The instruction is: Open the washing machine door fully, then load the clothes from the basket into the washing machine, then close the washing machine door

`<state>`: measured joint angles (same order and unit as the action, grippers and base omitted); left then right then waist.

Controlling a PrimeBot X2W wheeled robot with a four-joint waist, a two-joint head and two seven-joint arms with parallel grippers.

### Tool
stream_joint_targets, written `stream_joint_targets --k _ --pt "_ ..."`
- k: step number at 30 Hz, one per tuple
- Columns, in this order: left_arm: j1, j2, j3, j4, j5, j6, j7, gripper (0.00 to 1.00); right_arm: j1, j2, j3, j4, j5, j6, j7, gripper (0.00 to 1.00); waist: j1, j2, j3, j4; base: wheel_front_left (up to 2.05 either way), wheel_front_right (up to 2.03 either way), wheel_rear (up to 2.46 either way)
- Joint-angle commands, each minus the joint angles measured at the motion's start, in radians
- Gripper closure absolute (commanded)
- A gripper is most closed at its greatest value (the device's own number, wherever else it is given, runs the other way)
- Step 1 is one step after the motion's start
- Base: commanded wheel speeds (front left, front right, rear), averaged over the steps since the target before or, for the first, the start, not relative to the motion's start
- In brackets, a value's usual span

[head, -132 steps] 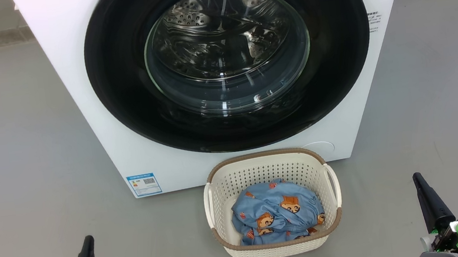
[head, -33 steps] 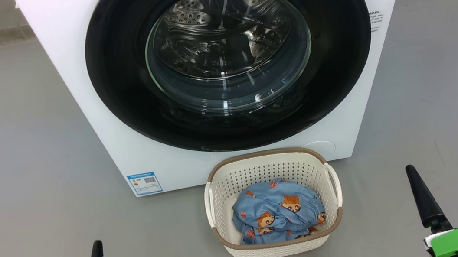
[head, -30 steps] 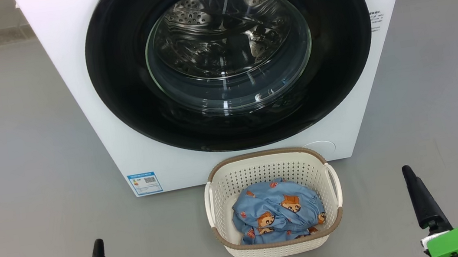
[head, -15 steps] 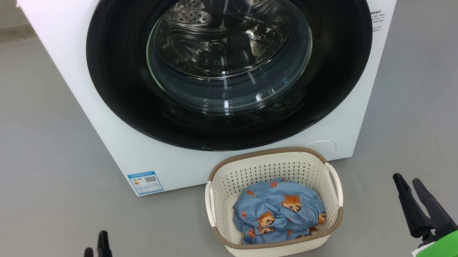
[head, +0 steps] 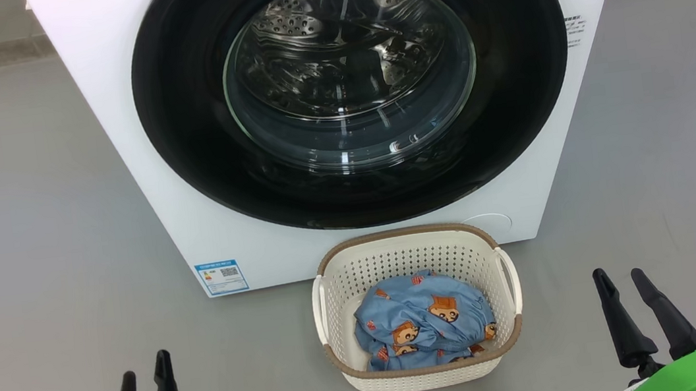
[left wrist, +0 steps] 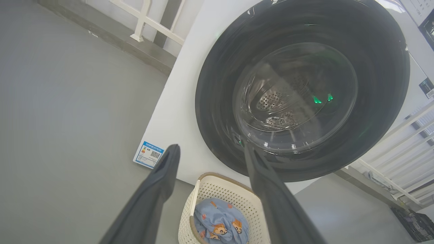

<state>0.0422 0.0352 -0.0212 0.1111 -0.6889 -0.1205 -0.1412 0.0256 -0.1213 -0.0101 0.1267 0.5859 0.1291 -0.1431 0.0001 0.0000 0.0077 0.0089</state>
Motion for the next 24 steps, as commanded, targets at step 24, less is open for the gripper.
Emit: stream_joint_targets --k 24 --pt "-0.004 0.028 -0.001 -0.092 0.298 -0.009 -0.079 0.00 0.008 -0.022 0.029 -0.054 -0.304 0.001 -0.077 0.00 0.0000 0.0000 0.005 0.002 0.00 0.00 0.00"
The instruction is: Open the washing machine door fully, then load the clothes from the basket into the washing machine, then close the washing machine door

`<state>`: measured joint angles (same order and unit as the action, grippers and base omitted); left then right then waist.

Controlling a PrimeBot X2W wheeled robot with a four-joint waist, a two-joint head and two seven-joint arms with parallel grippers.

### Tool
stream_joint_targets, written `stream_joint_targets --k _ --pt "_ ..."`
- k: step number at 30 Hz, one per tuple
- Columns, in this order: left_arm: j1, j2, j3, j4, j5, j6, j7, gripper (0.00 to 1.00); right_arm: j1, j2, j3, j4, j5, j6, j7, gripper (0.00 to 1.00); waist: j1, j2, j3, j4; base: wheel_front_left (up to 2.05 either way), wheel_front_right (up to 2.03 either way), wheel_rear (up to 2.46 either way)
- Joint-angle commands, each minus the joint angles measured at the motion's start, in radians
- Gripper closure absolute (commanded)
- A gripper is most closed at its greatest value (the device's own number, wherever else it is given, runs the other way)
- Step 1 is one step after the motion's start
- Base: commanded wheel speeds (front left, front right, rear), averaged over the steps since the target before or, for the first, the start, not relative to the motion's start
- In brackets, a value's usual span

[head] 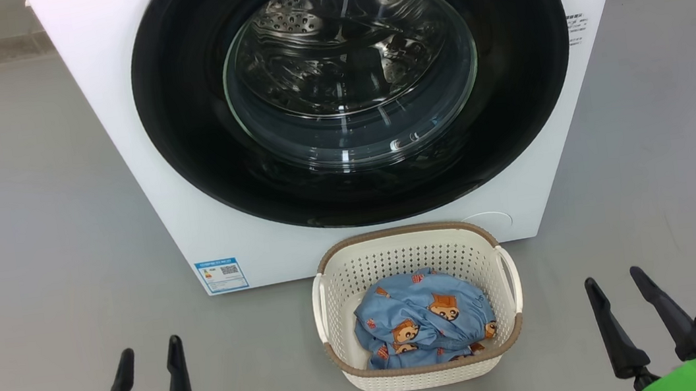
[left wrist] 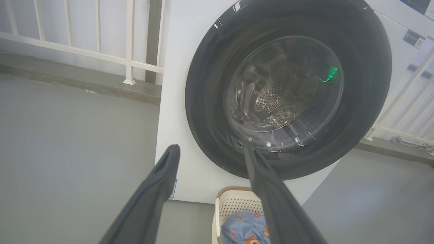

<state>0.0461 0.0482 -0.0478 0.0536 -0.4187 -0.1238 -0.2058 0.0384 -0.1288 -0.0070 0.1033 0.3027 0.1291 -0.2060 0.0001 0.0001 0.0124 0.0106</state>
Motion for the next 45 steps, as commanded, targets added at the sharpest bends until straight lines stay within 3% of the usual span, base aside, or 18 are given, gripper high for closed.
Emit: stream_joint_targets --k 1,14,45 --pt "-0.007 0.016 0.025 -0.037 0.038 -0.006 -0.017 0.00 -0.004 -0.015 0.025 -0.033 -0.030 0.001 -0.017 0.00 0.0000 -0.0001 0.000 0.000 0.00 0.00 0.00" --pt "0.003 0.023 0.015 -0.069 0.175 -0.007 -0.056 0.00 0.008 -0.019 0.036 -0.051 -0.173 0.002 -0.055 0.00 0.0000 -0.0001 0.004 -0.003 0.00 0.00 0.00" --pt "0.002 0.024 0.016 -0.072 0.175 -0.007 -0.056 0.00 0.008 -0.011 0.022 -0.037 -0.157 0.002 -0.056 0.00 0.0000 -0.0001 0.011 -0.003 0.00 0.00 0.00"
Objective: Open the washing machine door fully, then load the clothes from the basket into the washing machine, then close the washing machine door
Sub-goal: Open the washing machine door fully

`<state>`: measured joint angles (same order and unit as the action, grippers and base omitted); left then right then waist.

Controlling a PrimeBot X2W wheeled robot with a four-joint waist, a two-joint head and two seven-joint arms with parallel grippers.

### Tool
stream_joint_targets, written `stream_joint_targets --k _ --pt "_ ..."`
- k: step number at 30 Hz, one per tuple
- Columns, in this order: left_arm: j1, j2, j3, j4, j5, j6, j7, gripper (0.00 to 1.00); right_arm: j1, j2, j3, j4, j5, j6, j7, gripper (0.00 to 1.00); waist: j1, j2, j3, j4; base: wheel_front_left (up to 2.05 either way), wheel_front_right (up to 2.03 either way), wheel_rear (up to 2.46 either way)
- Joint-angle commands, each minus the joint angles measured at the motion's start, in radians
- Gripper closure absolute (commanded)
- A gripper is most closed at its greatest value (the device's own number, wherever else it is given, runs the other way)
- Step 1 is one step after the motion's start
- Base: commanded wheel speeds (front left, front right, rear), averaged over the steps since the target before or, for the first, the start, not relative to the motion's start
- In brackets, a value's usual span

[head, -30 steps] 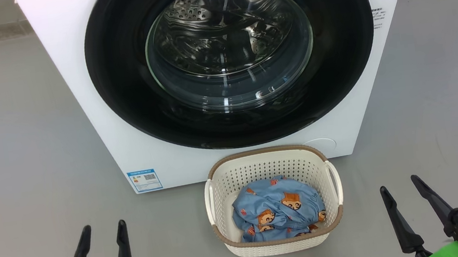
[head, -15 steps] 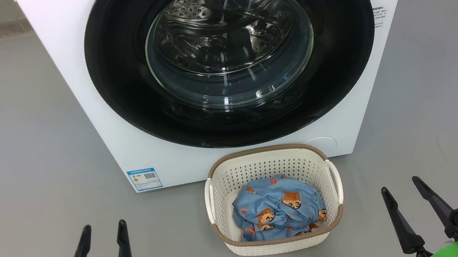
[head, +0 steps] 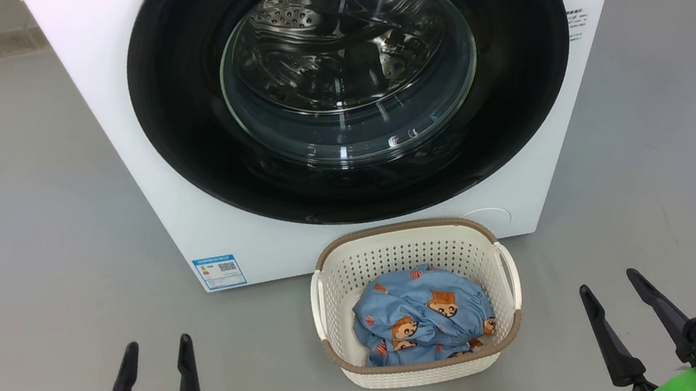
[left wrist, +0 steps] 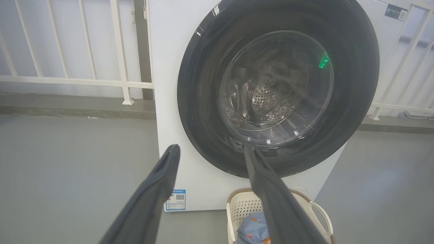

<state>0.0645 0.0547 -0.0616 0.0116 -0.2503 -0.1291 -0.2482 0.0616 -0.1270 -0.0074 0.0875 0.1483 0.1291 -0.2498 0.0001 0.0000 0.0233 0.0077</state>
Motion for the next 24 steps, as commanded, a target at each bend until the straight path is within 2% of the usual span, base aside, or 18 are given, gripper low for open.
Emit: stream_joint_targets --k 1,14,24 --pt "-0.016 0.017 0.030 -0.030 0.007 -0.002 -0.014 0.00 -0.015 -0.013 0.023 -0.022 -0.003 0.002 -0.012 0.00 0.0000 0.0000 0.000 0.000 0.00 0.00 0.00" --pt "-0.023 0.021 0.027 -0.042 0.006 -0.002 -0.014 0.00 -0.023 -0.012 0.025 -0.020 -0.003 0.002 -0.012 0.00 0.0000 0.0000 0.009 -0.005 0.11 0.11 -0.22" --pt "-0.029 0.021 0.028 -0.041 0.005 -0.002 -0.014 0.00 -0.029 -0.008 0.022 -0.019 -0.004 0.002 -0.012 0.00 0.0000 0.0000 0.012 -0.009 0.94 0.94 -1.87"
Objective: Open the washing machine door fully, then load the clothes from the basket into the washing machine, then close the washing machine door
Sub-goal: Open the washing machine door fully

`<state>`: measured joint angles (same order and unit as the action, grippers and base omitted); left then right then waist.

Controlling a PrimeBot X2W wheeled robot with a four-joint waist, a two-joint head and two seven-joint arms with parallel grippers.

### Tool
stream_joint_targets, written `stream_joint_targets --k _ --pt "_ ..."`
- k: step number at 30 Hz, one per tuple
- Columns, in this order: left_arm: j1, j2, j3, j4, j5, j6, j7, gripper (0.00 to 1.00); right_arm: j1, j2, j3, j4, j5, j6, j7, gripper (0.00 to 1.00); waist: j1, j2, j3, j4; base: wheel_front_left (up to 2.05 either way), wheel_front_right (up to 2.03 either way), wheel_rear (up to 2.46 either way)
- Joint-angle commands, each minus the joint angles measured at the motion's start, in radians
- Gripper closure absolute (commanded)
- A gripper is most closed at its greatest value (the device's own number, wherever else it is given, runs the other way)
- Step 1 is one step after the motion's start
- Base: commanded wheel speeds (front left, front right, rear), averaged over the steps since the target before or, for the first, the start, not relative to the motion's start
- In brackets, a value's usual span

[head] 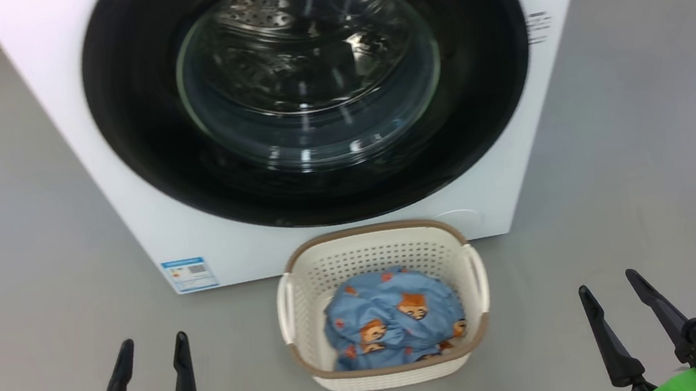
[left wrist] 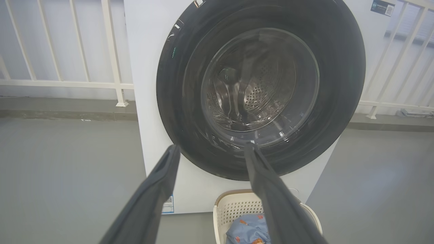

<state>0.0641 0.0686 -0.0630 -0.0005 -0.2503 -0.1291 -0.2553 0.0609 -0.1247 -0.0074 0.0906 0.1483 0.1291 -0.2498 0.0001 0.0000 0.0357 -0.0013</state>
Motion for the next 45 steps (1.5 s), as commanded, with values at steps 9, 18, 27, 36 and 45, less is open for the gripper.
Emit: stream_joint_targets --k 9,18,27,36,45 --pt "-0.033 0.006 0.031 -0.029 0.000 -0.002 -0.006 0.00 -0.031 -0.010 0.023 -0.022 -0.002 0.002 -0.012 0.00 0.0000 0.0000 0.002 0.000 1.23 1.23 -2.45" --pt "-0.033 0.001 0.040 -0.034 -0.006 -0.002 -0.006 0.00 -0.032 -0.010 0.024 -0.024 -0.001 0.002 -0.012 0.00 0.0000 0.0000 0.004 0.000 0.85 0.85 -1.71" --pt "-0.035 -0.004 0.055 -0.039 -0.007 -0.002 -0.006 0.00 -0.035 -0.009 0.025 -0.024 0.001 0.002 -0.012 0.00 -0.0001 0.0000 0.008 -0.001 0.19 0.19 -0.39" --pt "-0.034 -0.006 0.061 -0.040 -0.006 -0.002 -0.006 0.00 -0.034 -0.005 0.023 -0.029 0.006 0.002 -0.012 0.00 -0.0001 0.0000 0.012 -0.003 0.00 0.00 0.00" --pt "-0.033 -0.005 0.062 -0.038 -0.006 -0.002 -0.006 0.00 -0.035 -0.003 0.023 -0.031 0.005 0.002 -0.012 0.00 -0.0001 0.0000 0.014 -0.003 0.00 0.00 0.00"
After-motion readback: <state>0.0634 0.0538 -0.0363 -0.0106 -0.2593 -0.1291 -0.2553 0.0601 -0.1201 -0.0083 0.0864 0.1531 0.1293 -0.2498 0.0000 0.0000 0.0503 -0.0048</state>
